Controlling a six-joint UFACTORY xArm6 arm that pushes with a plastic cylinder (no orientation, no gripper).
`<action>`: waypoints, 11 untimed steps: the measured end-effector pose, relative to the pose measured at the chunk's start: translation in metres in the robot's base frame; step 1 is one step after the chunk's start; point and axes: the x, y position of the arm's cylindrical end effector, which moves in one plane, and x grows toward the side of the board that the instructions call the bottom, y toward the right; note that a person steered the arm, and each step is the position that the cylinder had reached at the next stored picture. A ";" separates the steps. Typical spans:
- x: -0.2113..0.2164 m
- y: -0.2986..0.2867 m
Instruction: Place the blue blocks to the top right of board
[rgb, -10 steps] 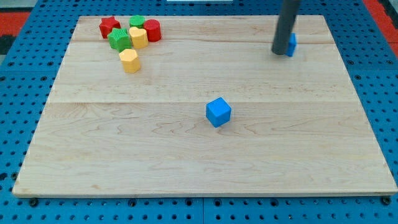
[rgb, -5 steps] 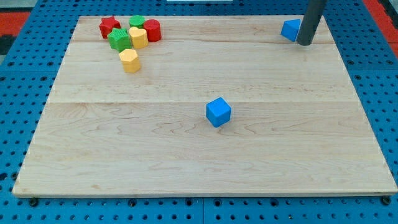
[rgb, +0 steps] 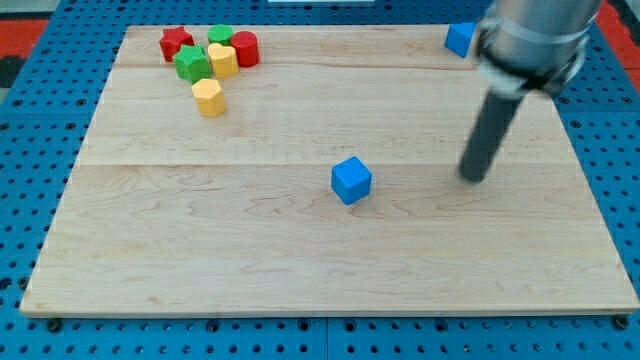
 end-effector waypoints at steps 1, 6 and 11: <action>0.009 -0.087; -0.149 -0.160; -0.247 -0.137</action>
